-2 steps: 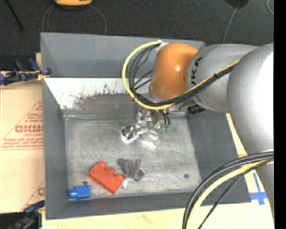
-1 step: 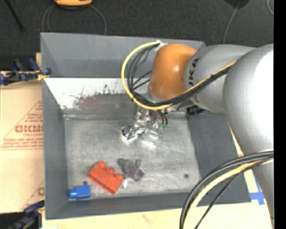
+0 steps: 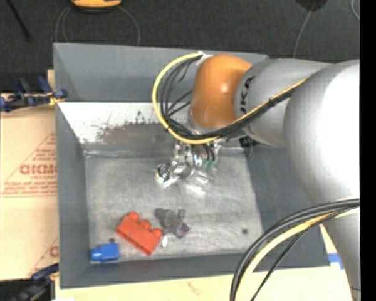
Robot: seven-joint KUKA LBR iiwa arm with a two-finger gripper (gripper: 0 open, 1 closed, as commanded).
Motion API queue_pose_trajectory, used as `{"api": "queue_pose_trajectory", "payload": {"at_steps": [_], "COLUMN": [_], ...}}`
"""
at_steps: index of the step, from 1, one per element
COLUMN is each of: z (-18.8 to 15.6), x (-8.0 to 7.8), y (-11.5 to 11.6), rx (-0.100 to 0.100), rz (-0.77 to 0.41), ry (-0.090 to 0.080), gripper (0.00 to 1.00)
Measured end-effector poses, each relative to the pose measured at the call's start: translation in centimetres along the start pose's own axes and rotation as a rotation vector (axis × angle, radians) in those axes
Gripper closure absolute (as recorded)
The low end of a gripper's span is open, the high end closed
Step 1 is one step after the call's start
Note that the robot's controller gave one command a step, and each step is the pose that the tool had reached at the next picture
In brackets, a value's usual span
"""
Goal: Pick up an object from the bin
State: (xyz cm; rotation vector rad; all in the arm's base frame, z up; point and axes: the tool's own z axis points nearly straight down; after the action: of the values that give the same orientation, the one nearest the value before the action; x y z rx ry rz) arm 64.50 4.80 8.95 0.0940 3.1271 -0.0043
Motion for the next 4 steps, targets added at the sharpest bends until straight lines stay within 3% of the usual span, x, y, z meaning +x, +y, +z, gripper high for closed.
{"api": "queue_pose_trajectory", "payload": {"at_steps": [1,2,3,4], "z": [-8.8,-5.7,-5.8,1.7], "x": [-1.1,0.5,0.4,-0.2], "y": [3.3,4.5,4.5,2.7], "rx": [-0.006,-0.004,-0.004,-0.006], "rz": [-0.007,-0.242,-0.241,-0.332], "ry": [-0.001,0.011,0.009,0.001], "gripper": [1.00,1.00,0.00,0.00]}}
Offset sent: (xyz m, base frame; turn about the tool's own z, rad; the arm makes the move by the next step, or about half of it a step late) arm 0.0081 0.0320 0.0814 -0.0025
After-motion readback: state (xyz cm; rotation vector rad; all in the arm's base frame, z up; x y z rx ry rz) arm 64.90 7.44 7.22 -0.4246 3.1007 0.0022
